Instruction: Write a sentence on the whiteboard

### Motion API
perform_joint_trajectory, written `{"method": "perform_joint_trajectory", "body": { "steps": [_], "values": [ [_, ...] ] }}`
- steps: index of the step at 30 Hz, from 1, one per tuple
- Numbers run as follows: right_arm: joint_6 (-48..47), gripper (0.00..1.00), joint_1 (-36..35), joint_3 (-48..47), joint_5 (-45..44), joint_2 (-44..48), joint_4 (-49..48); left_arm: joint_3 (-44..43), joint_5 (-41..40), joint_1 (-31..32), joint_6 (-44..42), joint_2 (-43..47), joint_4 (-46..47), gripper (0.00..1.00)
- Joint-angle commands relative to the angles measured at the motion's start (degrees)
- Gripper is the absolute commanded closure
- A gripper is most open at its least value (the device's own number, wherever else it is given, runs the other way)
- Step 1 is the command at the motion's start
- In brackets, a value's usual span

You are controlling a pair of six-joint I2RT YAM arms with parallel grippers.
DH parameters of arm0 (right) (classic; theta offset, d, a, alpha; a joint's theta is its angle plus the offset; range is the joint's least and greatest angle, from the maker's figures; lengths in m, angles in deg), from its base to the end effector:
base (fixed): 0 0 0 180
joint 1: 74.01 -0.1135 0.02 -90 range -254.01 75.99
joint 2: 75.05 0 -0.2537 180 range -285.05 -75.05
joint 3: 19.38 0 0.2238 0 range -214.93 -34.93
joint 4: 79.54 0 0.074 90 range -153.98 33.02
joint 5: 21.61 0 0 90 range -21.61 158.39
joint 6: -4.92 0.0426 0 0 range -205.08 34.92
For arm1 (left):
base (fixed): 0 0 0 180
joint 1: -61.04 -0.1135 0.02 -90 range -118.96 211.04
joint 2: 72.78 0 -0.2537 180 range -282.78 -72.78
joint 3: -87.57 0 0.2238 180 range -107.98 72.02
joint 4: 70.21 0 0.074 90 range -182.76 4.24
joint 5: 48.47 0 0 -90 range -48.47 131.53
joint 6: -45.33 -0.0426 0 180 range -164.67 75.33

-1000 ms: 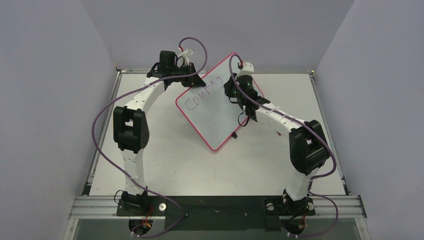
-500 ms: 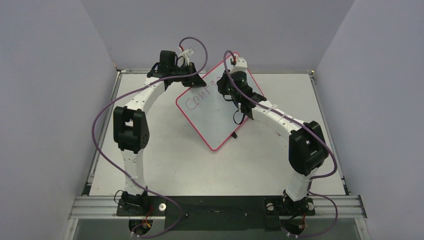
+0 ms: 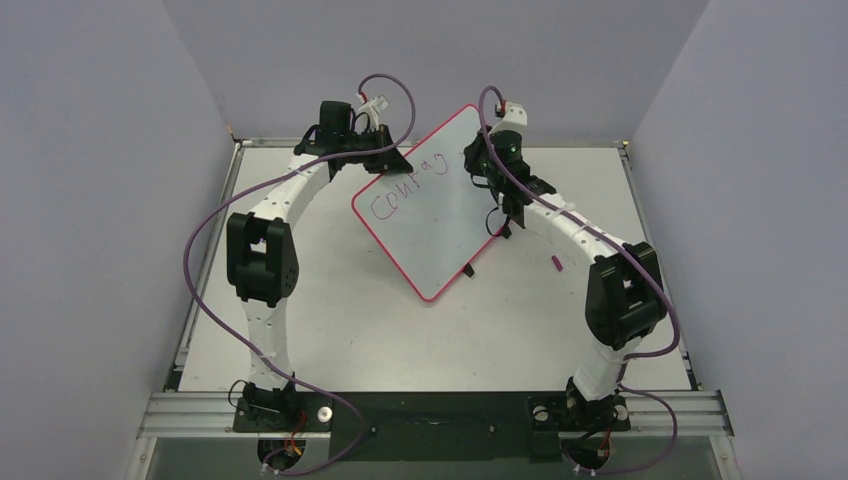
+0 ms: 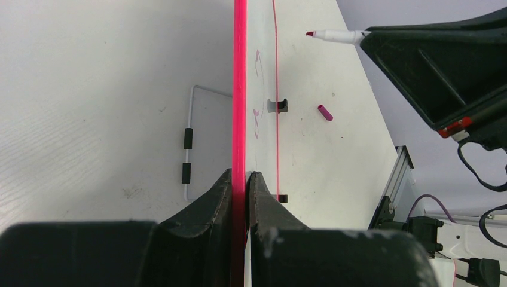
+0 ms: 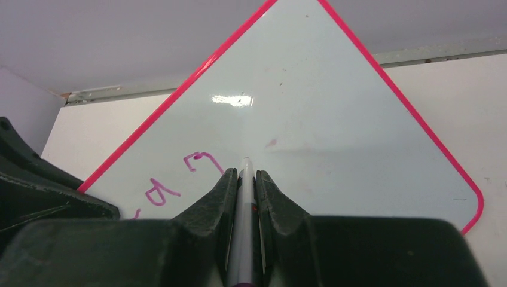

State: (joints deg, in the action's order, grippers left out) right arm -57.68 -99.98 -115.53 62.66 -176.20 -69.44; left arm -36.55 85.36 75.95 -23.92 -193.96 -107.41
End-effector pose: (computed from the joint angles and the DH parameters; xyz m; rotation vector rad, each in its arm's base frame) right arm 0.3654 0.1733 0.3126 0.0949 1.8675 0.5592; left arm 0.4383 -0.1472 0.2831 0.3496 2.1849 -1.1793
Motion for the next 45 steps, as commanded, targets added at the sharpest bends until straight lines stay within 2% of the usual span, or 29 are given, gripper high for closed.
{"method": "perform_joint_trajectory", "body": {
  "steps": [1,16,45],
  "values": [
    [0.4,1.0,0.7,-3.4,0.9,-1.7,-1.6,0.5,-2.4,1.4,-5.6,1.6,1.0,1.0],
    [2.5,1.0,0.8,-7.8,4.7,-6.6,-3.0,0.3,-3.0,1.4,-6.0,1.1,0.7,1.0],
    [2.0,1.0,1.2,-11.3,5.2,-10.2,-2.5,-0.2,-3.1,1.5,-6.0,0.2,0.4,1.0]
  ]
}}
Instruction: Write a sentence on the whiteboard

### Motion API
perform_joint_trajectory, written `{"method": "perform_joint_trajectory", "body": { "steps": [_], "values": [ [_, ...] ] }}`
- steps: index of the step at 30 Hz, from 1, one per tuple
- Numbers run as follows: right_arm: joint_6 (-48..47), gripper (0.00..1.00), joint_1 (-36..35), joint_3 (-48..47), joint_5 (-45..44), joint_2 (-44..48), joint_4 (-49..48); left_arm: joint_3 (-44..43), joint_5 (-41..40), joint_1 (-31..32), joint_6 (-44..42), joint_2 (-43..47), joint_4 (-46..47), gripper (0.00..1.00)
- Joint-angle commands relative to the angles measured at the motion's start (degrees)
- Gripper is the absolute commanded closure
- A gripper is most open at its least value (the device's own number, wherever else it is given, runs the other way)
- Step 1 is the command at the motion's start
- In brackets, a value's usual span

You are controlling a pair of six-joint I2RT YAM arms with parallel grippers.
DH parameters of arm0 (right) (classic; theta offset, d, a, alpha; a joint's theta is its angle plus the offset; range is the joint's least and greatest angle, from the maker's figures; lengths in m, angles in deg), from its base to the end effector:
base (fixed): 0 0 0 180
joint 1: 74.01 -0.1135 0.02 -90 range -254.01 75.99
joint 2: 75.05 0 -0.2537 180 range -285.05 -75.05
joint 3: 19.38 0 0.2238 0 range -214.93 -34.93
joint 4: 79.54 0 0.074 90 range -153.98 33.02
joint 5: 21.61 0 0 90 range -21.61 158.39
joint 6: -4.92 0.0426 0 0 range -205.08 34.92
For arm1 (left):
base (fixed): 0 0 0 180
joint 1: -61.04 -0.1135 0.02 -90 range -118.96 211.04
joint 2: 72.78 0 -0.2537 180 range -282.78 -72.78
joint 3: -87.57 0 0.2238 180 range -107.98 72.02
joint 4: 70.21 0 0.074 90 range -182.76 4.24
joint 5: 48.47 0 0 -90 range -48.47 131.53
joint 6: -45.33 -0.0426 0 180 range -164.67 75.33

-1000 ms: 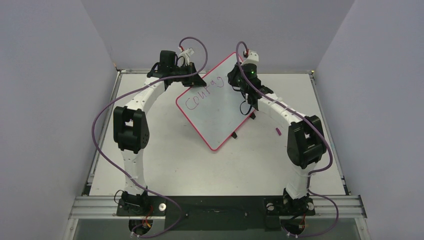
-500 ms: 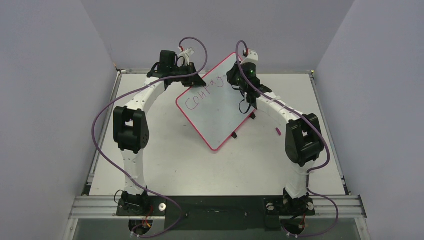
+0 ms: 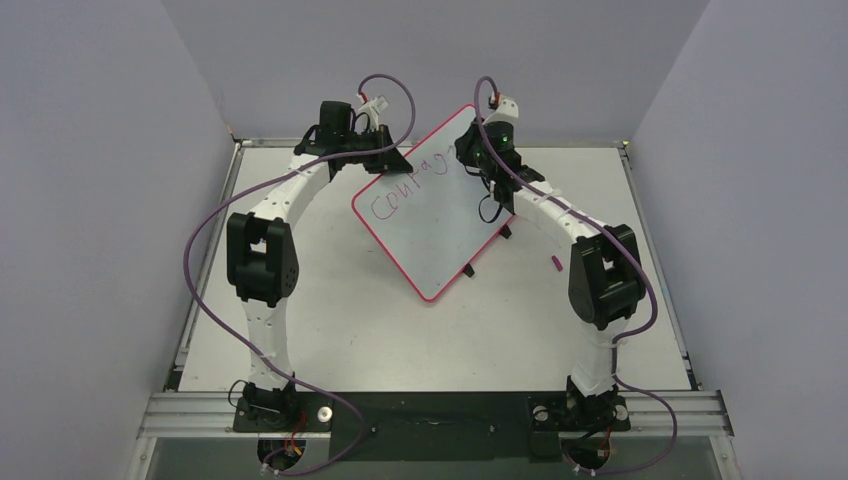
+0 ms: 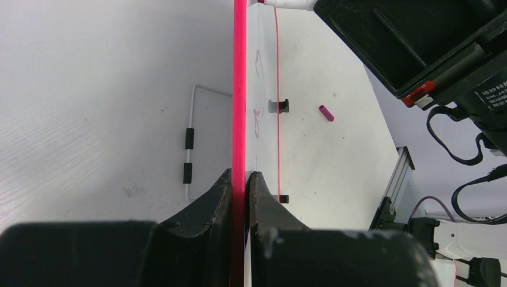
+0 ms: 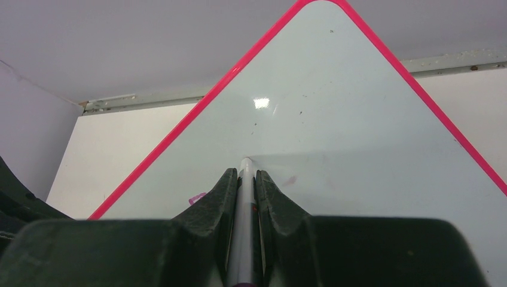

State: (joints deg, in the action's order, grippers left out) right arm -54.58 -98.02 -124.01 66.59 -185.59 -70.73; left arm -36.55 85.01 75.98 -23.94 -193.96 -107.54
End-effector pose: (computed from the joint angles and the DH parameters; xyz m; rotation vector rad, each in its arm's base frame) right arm 0.4065 0.1796 0.2984 0.1288 1.8710 0.6361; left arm 0.4383 -0.1473 0.2828 0.3458 2.1882 -1.1731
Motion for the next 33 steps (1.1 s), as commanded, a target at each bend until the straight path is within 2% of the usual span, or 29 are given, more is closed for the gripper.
{"method": "perform_joint_trajectory", "body": {
  "steps": [1,13,25,33],
  "values": [
    [-1.2,1.0,-0.9,-2.9,1.3,-0.8,-1.1,-0.3,-2.8,1.5,-6.0,0.2,0.5,1.0],
    [-1.5,1.0,-2.7,0.5,0.7,0.0,-1.1,-0.2,-2.9,1.5,-5.8,0.3,0.5,1.0],
    [-0.5,1.0,-2.3,10.1,-1.6,4.3,-3.8,-0.1,-2.8,1.5,-5.7,0.5,0.5,1.0],
    [0.2,1.0,-0.6,8.8,-3.8,3.9,-2.4,0.4,-2.8,1.5,-5.9,1.2,0.4,1.0]
  ]
}}
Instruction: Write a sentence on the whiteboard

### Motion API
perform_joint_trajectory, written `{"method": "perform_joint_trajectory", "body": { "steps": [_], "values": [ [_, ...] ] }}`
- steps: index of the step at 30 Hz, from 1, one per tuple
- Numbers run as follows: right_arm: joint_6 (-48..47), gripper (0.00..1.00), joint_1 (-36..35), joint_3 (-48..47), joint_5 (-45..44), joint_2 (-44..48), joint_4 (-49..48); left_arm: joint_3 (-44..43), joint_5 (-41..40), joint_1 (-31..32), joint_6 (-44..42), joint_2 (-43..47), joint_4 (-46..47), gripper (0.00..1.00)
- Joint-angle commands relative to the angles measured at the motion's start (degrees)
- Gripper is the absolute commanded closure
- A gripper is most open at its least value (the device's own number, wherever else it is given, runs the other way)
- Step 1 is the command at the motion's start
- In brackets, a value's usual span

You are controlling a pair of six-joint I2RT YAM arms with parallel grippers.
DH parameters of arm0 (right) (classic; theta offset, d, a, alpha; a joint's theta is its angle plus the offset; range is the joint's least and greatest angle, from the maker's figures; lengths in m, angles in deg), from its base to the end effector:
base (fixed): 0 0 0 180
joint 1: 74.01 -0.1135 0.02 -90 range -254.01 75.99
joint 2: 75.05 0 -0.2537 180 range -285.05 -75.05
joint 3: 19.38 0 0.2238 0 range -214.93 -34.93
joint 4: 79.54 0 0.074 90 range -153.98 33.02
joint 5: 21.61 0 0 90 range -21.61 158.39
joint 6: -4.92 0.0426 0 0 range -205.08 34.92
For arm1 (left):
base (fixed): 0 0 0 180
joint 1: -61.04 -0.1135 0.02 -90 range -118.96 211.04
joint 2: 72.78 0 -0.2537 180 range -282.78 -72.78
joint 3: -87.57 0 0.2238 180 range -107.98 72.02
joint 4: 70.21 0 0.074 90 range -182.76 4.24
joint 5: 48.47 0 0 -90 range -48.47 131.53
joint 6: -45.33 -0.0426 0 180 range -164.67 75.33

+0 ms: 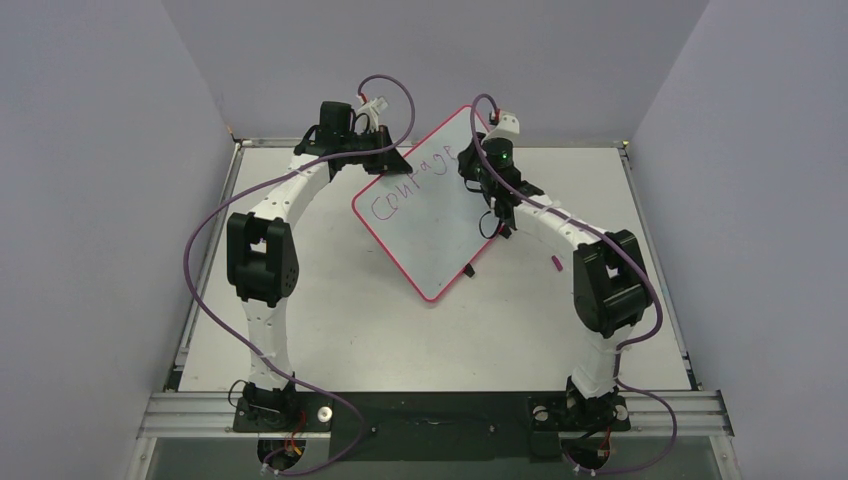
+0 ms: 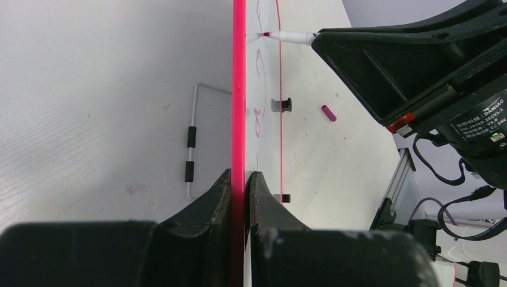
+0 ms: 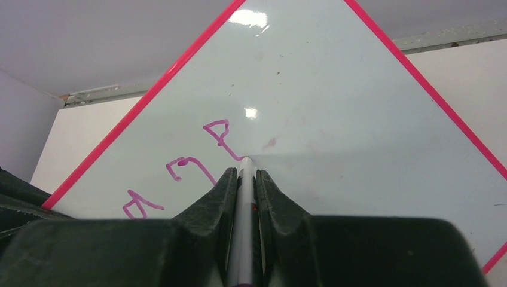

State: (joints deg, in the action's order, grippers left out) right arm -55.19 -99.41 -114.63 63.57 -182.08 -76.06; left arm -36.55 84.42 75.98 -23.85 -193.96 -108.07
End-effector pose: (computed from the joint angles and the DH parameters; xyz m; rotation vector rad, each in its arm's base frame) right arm 0.3861 0.1794 0.2797 0.1338 1.8735 0.5953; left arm 0.4381 -0.1469 0.2818 0.3341 2.1999 -1.1639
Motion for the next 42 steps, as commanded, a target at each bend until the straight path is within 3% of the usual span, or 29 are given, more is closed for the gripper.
{"method": "perform_joint_trajectory", "body": {
  "steps": [1,9,16,38,42],
  "values": [
    [0.6,1.0,1.1,-1.0,-0.9,-0.1,3.2,0.6,-2.3,1.5,-6.0,1.2,1.0,1.0],
    [-1.9,1.0,1.8,-9.4,-0.2,-4.5,7.3,1.1,-2.2,1.6,-5.9,1.7,1.5,1.0],
    [-3.5,1.0,1.5,-9.9,-0.9,-0.7,8.7,1.2,-2.1,1.6,-5.9,1.9,1.4,1.0],
    [-1.8,1.0,-9.6,17.0,-3.7,29.2,8.2,4.9,0.5,1.4,-2.6,4.7,7.0,1.0],
    [-0.2,1.0,-11.5,17.4,-6.0,30.5,13.5,5.7,0.4,1.4,-2.4,5.4,7.7,1.0]
  ]
}}
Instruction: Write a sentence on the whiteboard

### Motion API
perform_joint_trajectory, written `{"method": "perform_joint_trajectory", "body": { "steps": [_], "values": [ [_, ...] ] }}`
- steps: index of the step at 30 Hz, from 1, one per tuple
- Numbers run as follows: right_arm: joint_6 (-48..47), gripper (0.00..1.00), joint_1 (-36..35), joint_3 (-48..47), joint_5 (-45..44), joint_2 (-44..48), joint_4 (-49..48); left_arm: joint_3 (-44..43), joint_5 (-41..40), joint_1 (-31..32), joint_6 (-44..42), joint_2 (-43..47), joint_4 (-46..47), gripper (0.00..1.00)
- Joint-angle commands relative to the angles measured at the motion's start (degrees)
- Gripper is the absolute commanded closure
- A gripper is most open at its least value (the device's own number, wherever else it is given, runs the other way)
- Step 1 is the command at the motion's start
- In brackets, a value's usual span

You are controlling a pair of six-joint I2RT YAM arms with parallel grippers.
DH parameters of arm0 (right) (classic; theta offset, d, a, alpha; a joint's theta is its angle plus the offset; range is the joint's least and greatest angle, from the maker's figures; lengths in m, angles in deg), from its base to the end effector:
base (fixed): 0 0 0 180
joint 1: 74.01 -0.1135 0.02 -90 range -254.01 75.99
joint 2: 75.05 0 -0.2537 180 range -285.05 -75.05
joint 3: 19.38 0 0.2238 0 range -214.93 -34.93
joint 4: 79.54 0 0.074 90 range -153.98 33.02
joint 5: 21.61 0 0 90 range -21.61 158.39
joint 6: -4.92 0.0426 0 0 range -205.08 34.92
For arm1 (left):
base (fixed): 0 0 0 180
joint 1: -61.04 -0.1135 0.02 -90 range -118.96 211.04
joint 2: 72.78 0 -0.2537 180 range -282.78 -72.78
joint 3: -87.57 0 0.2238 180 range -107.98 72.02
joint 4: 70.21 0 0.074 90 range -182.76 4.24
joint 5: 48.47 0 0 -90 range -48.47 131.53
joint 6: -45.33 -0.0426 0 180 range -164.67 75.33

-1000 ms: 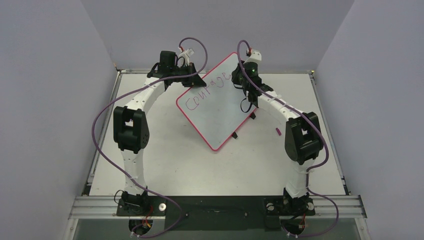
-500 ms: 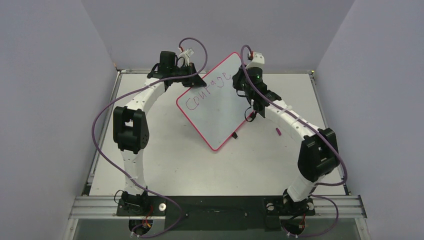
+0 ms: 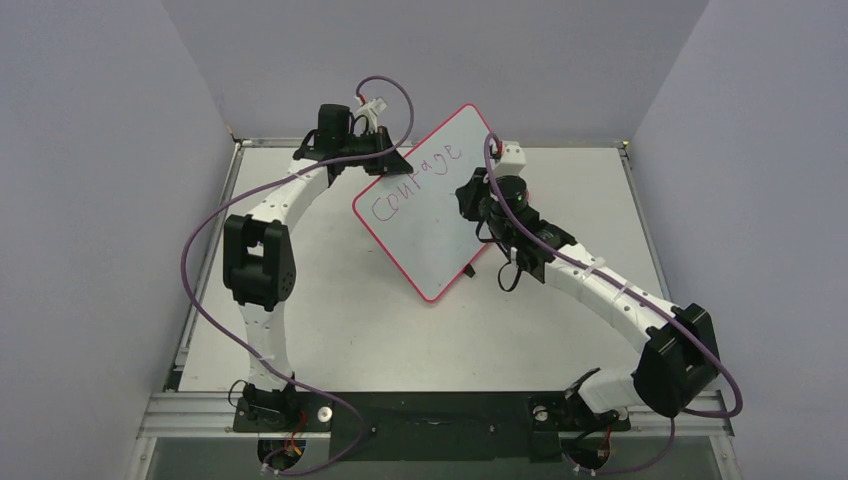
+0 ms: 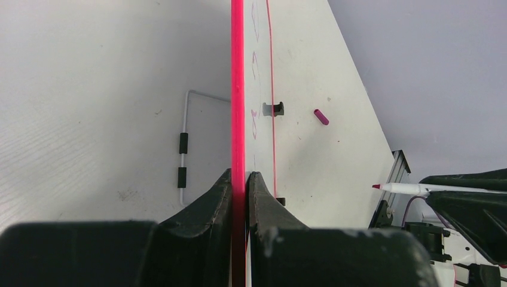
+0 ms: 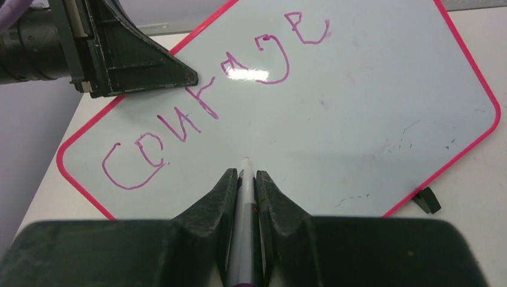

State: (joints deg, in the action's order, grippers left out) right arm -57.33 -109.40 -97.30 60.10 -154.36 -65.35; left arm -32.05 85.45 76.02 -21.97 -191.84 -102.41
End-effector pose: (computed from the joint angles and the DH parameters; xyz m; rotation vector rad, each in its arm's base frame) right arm 0.2551 0.1737 0.3262 -0.0221 1.8877 0.6330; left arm 0.4330 -0.1465 0.2825 0.3344 2.1531 -1.1945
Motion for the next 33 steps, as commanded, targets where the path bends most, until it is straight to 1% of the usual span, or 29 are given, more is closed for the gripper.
{"method": "perform_joint_trajectory", "body": {
  "steps": [1,6,9,13,17,20,24,27,33],
  "values": [
    [2.2,1.0,-2.3,0.2,-3.4,3.0,3.5,1.2,-0.5,1.4,-4.2,3.5,2.2,1.0],
    [3.0,1.0,-6.4,-0.3,-9.8,4.5,7.6,1.3,-0.3,1.4,-3.8,3.9,2.7,1.0],
    [2.7,1.0,-8.2,-2.0,-11.9,5.0,9.7,1.4,-0.4,1.4,-3.9,3.9,2.7,1.0],
    [1.9,1.0,-10.3,-1.1,-12.5,7.8,7.5,1.4,-0.5,1.2,-3.9,3.9,2.6,1.0],
    [2.2,1.0,-10.8,0.0,-14.1,10.0,6.3,1.5,-0.5,1.2,-3.7,3.7,2.9,1.0],
    [1.4,1.0,-10.9,2.5,-11.4,10.6,4.3,1.3,-0.3,1.2,-3.5,3.6,3.0,1.0],
    [-0.1,1.0,-10.8,7.0,-3.4,9.1,-3.8,1.5,-0.3,1.1,-3.5,3.8,3.2,1.0],
    [-0.5,1.0,-11.0,8.2,2.8,6.8,-6.9,1.7,-0.2,1.1,-3.2,3.7,3.5,1.0],
    [-0.9,1.0,-12.7,7.4,5.3,2.0,-12.0,1.7,0.4,1.0,-2.9,3.6,4.1,1.0]
  ]
}}
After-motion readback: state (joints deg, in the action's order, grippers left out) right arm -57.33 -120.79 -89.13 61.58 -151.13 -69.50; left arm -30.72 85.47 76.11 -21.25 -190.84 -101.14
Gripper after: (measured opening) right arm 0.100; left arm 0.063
